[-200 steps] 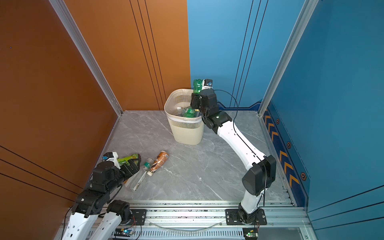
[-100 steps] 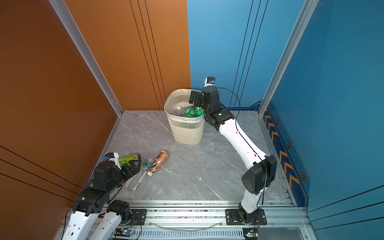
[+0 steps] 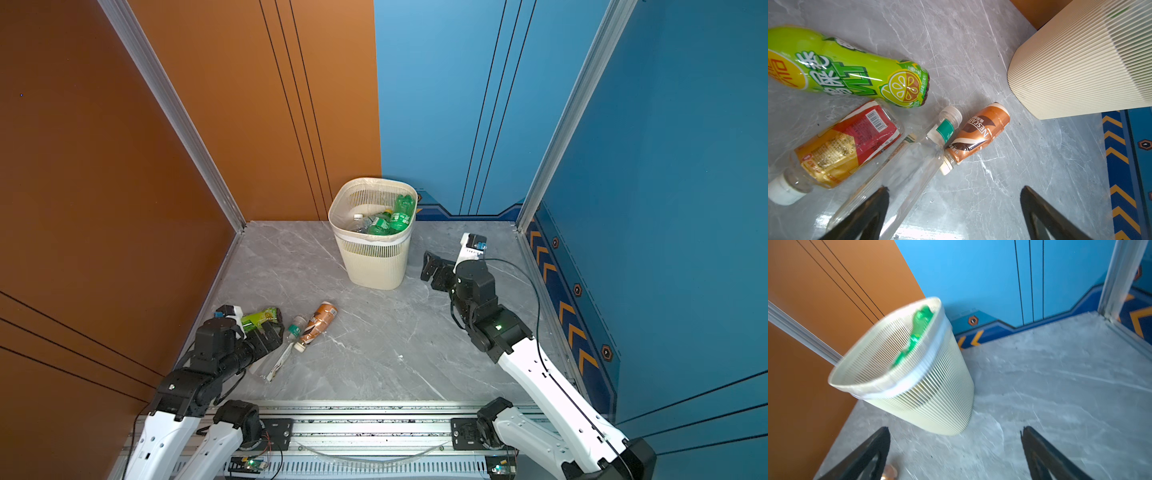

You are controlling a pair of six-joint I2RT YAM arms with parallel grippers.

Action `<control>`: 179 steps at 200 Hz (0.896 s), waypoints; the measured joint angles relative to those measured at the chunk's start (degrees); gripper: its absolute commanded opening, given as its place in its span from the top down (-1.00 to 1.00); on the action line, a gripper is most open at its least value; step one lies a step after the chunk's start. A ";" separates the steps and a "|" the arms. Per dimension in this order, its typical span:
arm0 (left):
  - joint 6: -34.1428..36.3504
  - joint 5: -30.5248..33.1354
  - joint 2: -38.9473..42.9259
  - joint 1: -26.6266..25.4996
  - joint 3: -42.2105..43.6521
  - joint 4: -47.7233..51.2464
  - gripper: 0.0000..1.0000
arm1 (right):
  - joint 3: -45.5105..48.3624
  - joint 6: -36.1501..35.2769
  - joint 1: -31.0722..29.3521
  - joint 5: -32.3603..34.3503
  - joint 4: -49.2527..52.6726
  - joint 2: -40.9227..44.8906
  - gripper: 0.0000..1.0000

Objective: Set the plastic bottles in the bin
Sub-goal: 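Withdraw the right gripper while the left gripper grasps the green-labelled clear water bottle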

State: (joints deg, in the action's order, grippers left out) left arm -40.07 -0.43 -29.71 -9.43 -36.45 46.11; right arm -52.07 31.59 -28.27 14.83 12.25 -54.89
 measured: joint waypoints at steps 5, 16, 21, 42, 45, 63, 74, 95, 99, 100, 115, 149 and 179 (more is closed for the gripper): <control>0.17 0.02 -0.87 0.00 -0.17 0.13 -0.91 | 0.79 0.50 0.17 -0.04 0.79 0.00 -0.99; 0.39 0.33 -3.23 -0.20 -0.50 0.28 -0.88 | 1.88 1.53 0.55 -0.22 2.03 0.04 -0.99; 0.50 0.57 -4.42 -0.39 -0.61 0.33 -0.88 | 2.03 1.84 0.61 -0.22 2.36 0.15 -0.99; 1.33 2.29 -8.66 -2.58 -0.76 0.46 -0.87 | 2.10 2.89 1.01 -0.85 2.69 0.98 -0.99; 1.49 2.64 -9.09 -2.99 -0.76 0.46 -0.88 | 2.10 2.99 1.09 -0.98 2.69 1.16 -0.99; 2.40 5.20 -11.69 -6.10 -0.76 0.48 -0.87 | 2.10 3.32 1.46 -1.27 2.67 1.81 -0.99; 2.99 6.69 -12.68 -7.65 -0.76 0.48 -0.87 | 2.10 3.50 1.77 -1.38 2.64 1.90 -0.99; 3.37 9.62 -14.05 -10.38 -0.76 0.52 -0.86 | 2.12 4.07 2.21 -2.12 2.67 1.90 -0.99; 3.43 10.36 -14.38 -10.99 -0.76 0.61 -0.86 | 2.12 4.09 2.27 -2.16 2.67 1.90 -0.99; 3.45 10.60 -14.53 -11.26 -0.76 0.61 -0.86 | 2.12 4.11 2.29 -2.19 2.67 1.90 -0.99; 3.43 13.75 -16.37 -13.99 -0.79 1.27 -0.88 | 2.12 4.44 2.51 -2.64 2.67 1.92 -0.99; 3.37 19.65 -20.24 -17.40 -0.79 2.69 -0.91 | 2.12 4.52 3.02 -3.21 2.67 2.03 -0.99; 3.41 22.56 -22.29 -17.53 -0.83 3.06 -0.91 | 2.29 5.05 3.23 -4.13 2.62 2.19 -0.99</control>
State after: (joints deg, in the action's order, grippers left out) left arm -36.67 22.13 -52.01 -26.96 -37.28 49.17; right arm -49.78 36.64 -25.04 10.70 14.87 -52.71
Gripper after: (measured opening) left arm 0.956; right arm 0.996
